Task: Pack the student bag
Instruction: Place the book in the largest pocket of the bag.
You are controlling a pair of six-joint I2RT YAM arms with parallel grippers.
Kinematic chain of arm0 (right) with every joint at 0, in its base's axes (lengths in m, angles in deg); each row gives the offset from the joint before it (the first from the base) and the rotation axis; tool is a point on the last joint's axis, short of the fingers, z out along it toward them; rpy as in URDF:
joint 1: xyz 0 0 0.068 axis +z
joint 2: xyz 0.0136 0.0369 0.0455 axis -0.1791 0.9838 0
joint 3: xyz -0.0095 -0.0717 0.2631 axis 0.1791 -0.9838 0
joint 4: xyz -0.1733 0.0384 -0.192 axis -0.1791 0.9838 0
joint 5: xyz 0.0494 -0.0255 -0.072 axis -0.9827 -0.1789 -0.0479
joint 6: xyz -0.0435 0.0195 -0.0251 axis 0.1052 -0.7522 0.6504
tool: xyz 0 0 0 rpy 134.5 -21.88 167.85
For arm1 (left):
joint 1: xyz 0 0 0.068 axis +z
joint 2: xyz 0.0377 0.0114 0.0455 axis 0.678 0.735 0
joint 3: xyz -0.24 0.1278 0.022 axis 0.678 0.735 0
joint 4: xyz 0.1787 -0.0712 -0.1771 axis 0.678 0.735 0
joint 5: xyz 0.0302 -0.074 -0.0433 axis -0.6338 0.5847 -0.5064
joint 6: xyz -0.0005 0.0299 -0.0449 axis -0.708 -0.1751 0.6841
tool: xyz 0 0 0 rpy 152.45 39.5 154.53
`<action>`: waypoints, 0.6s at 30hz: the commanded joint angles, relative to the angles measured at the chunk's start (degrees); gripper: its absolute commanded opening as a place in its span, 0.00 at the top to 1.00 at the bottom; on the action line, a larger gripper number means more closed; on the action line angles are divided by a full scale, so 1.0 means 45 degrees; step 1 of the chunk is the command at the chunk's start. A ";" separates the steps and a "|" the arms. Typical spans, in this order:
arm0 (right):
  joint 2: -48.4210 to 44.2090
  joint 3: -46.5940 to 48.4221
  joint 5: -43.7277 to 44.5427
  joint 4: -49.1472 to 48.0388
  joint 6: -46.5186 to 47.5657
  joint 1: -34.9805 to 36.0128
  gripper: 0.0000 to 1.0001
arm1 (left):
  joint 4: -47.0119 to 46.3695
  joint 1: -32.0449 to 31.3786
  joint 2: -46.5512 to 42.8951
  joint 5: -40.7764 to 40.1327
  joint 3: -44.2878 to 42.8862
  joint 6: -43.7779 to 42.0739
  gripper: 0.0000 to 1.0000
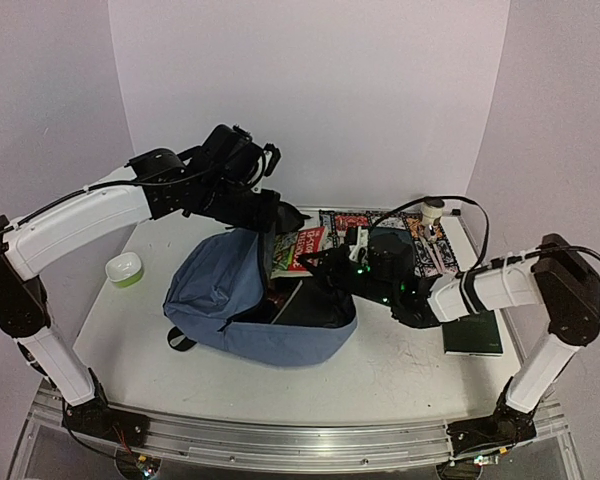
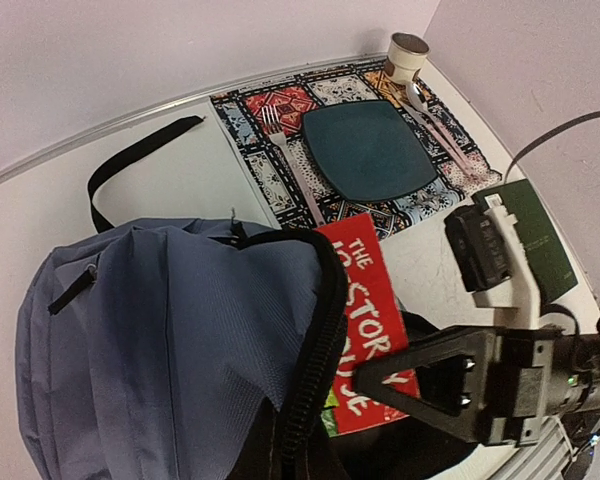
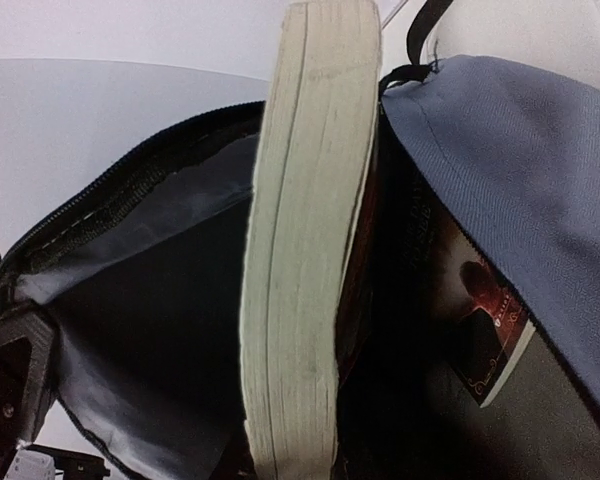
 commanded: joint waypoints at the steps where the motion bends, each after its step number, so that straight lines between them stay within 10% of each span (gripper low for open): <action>1: 0.1182 0.1179 0.1908 -0.2471 -0.0805 0.0713 1.00 | -0.1159 -0.0023 -0.0953 0.0467 -0.0956 0.0590 1.00; 11: 0.3699 0.2707 0.4116 -0.1851 -0.1709 0.1772 1.00 | -0.1751 -0.0023 -0.1377 0.0968 -0.0645 0.1437 1.00; 18: 0.3856 0.4492 0.5226 0.2504 -0.2480 0.2468 1.00 | -0.2245 -0.0023 -0.1853 0.0550 0.0164 0.1782 1.00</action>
